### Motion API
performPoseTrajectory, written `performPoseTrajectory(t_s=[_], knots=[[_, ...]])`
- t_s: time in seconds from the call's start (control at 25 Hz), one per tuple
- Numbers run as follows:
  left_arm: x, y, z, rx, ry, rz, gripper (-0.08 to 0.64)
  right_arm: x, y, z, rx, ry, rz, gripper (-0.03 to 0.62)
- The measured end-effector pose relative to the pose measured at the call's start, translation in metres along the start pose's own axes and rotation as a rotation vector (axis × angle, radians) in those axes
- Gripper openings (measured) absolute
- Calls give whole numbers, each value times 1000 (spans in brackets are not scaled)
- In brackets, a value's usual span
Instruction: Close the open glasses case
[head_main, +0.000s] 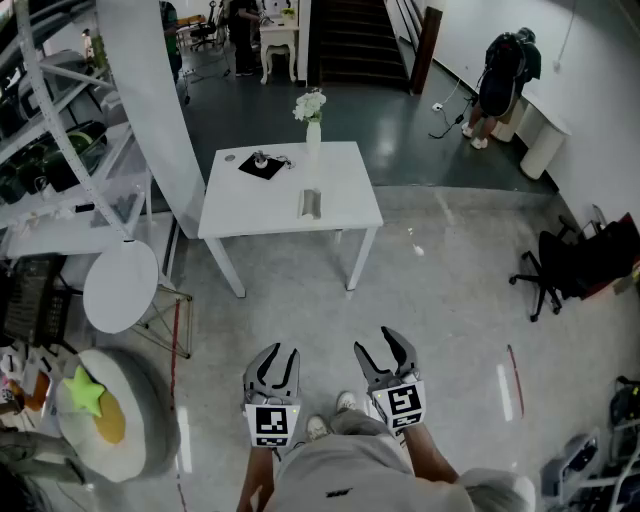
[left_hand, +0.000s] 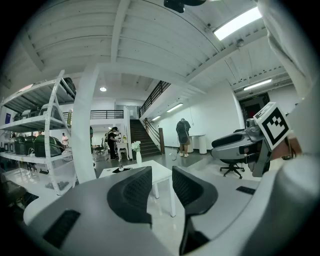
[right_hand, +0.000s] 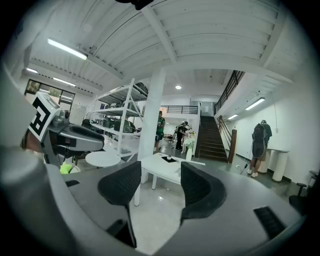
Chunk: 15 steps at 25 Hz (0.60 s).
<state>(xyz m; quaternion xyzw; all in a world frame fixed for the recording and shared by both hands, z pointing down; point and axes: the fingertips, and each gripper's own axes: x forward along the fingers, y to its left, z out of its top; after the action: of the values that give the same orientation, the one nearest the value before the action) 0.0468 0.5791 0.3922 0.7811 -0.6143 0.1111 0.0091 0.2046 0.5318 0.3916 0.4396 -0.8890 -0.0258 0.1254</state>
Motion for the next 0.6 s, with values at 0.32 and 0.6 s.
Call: performPoseTrajectory(t_s=[0.32, 0.6], knots=[[19, 16, -1, 8, -10, -11, 140, 25, 15, -6, 37, 19, 25, 250], [49, 27, -7, 8, 8, -7, 140, 56, 4, -9, 49, 26, 32, 246]])
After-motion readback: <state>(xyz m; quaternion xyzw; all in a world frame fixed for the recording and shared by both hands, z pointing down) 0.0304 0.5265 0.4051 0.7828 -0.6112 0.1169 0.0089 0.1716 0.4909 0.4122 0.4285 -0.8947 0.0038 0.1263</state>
